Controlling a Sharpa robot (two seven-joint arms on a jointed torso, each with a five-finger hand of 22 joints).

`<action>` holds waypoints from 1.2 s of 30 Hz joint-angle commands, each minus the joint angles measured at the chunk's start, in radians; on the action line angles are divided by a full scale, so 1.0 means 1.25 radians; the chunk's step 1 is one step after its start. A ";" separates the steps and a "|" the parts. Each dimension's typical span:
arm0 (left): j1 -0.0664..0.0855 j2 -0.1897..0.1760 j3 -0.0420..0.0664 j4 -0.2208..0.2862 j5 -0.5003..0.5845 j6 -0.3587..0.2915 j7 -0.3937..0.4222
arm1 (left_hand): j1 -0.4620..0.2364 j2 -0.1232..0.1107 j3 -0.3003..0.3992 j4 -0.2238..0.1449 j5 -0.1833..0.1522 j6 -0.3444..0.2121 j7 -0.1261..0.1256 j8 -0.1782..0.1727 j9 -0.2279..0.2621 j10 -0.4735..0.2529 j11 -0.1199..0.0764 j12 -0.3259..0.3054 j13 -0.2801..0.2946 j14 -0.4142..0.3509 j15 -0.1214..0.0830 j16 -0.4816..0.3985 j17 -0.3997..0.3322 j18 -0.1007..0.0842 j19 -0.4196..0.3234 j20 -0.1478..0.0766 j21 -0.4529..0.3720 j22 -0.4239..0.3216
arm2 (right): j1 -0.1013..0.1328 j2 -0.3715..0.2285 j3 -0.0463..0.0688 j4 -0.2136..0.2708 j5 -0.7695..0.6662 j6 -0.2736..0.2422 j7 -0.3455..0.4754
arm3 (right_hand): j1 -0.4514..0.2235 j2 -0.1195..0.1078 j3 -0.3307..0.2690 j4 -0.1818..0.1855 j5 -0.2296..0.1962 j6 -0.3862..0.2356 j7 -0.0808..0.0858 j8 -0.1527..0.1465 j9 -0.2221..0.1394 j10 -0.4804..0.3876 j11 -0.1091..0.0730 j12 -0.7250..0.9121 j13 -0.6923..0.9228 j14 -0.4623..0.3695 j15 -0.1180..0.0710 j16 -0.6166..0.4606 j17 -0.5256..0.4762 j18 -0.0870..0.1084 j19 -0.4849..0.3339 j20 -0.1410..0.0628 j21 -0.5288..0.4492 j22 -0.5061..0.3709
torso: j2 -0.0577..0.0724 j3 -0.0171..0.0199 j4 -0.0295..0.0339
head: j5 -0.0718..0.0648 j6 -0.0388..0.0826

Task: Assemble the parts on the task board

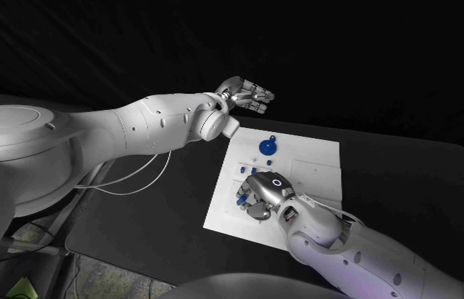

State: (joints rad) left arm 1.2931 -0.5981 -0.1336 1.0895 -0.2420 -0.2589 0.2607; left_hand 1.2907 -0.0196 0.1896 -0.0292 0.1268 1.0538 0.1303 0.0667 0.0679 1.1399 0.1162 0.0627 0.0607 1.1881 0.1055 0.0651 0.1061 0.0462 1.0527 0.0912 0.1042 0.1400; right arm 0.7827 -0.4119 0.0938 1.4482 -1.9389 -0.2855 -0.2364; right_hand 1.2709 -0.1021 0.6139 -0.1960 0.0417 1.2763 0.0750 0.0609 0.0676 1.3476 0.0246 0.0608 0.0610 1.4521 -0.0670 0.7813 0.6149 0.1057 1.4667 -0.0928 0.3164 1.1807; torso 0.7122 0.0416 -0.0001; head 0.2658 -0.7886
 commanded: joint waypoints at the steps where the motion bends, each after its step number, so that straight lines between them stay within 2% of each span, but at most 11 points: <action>1: 0.000 0.003 0.001 0.003 0.005 0.014 0.006 | 0.000 0.005 -0.004 0.000 -0.003 -0.001 0.001 -0.001 -0.001 0.003 0.003 -0.002 -0.001 0.002 0.001 -0.002 0.001 0.002 0.002 0.000 0.004 -0.001 | 0.000 0.001 -0.004 -0.005 -0.021 0.006 -0.006 | -0.003 0.009 0.002 -0.006 0.005 0.006 -0.001 0.003 0.008 0.012 -0.007 0.003 0.001 0.001 -0.005 -0.004 0.001 -0.003 0.010 -0.004 -0.001 0.002 | 0.000 0.0002 -0.0015 | 0.003 -0.001; 14: 0.000 0.002 0.001 0.001 0.005 0.014 0.005 | 0.000 0.005 -0.004 0.000 -0.003 -0.001 0.001 -0.001 -0.001 0.003 0.003 -0.002 -0.001 0.002 0.001 -0.002 0.001 0.002 0.002 0.000 0.004 -0.001 | 0.000 0.003 -0.019 -0.015 -0.026 0.014 -0.014 | -0.005 0.009 0.004 -0.007 0.005 0.006 -0.001 0.003 0.008 0.013 -0.007 0.003 0.001 0.001 -0.005 -0.004 0.002 -0.003 0.010 -0.004 -0.002 0.006 | -0.001 0.0009 -0.0016 | 0.006 -0.008; 24: 0.000 0.002 0.001 0.000 0.005 0.015 0.005 | 0.000 0.005 -0.004 0.000 -0.003 -0.001 0.001 -0.001 -0.001 0.003 0.003 -0.002 -0.001 0.002 0.001 -0.002 0.001 0.002 0.002 0.000 0.004 -0.001 | 0.000 0.001 -0.022 -0.019 -0.029 0.023 -0.019 | -0.005 0.010 0.004 -0.009 0.005 0.006 -0.001 0.003 0.008 0.013 -0.007 0.003 0.001 0.001 -0.005 -0.004 0.002 -0.003 0.010 -0.004 -0.004 0.010 | -0.001 0.0007 -0.0017 | 0.007 -0.010; 36: 0.000 0.001 0.001 0.000 0.005 0.016 0.004 | 0.000 0.006 -0.006 -0.001 -0.003 -0.002 0.001 -0.001 -0.001 0.002 0.003 -0.002 -0.001 0.001 0.001 -0.002 0.001 0.003 0.002 0.000 0.005 -0.004 | 0.000 0.004 -0.023 -0.028 -0.048 0.017 -0.044 | -0.005 0.009 0.006 -0.012 0.005 0.007 -0.001 0.003 0.008 0.014 -0.007 0.003 0.001 0.002 -0.005 -0.003 0.003 -0.002 0.011 -0.005 -0.005 0.014 | 0.000 0.0005 -0.0010 | 0.007 -0.011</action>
State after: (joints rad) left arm 1.2931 -0.5981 -0.1336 1.0888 -0.2411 -0.2532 0.2593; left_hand 1.2907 -0.0196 0.1868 -0.0320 0.1268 1.0539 0.1303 0.0668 0.0679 1.1399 0.1162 0.0627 0.0607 1.1881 0.1055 0.0651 0.1060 0.0463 1.0527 0.0911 0.1042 0.1358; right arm 0.7830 -0.4080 0.0661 1.4165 -1.9750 -0.2711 -0.2700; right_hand 1.2630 -0.1029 0.6168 -0.2073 0.0465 1.2767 0.0747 0.0610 0.0677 1.3490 0.0225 0.0612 0.0611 1.4545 -0.0661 0.7813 0.6180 0.1001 1.4666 -0.0926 0.3166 1.1971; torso 0.7115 0.0424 -0.0014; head 0.2748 -0.8022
